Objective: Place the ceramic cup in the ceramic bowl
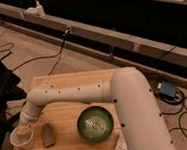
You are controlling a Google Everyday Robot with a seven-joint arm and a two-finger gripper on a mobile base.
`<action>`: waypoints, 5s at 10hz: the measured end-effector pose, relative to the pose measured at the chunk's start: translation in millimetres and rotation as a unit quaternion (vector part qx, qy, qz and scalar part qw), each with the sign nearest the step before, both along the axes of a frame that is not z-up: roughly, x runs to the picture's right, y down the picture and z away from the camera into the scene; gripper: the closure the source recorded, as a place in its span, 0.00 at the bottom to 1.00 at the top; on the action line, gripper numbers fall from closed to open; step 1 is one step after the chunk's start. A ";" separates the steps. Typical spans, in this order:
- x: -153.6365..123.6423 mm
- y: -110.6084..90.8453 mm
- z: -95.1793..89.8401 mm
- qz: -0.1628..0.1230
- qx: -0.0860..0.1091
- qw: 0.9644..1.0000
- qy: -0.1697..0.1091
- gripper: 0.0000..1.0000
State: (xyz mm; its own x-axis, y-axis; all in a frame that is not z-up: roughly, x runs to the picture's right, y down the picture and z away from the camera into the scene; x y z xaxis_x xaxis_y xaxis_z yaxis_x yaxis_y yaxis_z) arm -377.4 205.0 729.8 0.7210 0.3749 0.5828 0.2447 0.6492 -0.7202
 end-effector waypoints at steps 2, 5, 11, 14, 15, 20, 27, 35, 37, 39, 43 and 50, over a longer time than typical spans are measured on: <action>22.0 -19.2 -5.2 0.008 0.009 1.000 0.018 0.84; 75.1 -50.6 -13.8 0.033 0.019 0.997 0.062 0.84; 219.2 -90.6 -24.9 0.114 0.011 0.978 0.173 0.84; 276.9 -109.3 -37.7 0.160 0.020 0.963 0.217 0.84; 277.4 -109.8 -38.4 0.161 0.021 0.962 0.217 0.84; 296.9 -107.8 -29.6 0.159 0.019 0.956 0.246 0.84; 402.2 -68.0 10.0 0.226 -0.038 0.897 0.378 0.84; 425.5 -39.6 23.8 0.202 -0.053 0.880 0.426 0.83; 434.6 -24.2 31.1 0.199 -0.073 0.868 0.450 0.69; 433.8 -20.0 34.9 0.200 -0.083 0.861 0.460 0.47; 428.0 -24.7 36.3 0.195 -0.082 0.861 0.463 0.30; 436.9 -81.9 1.6 0.231 -0.017 0.858 0.458 0.30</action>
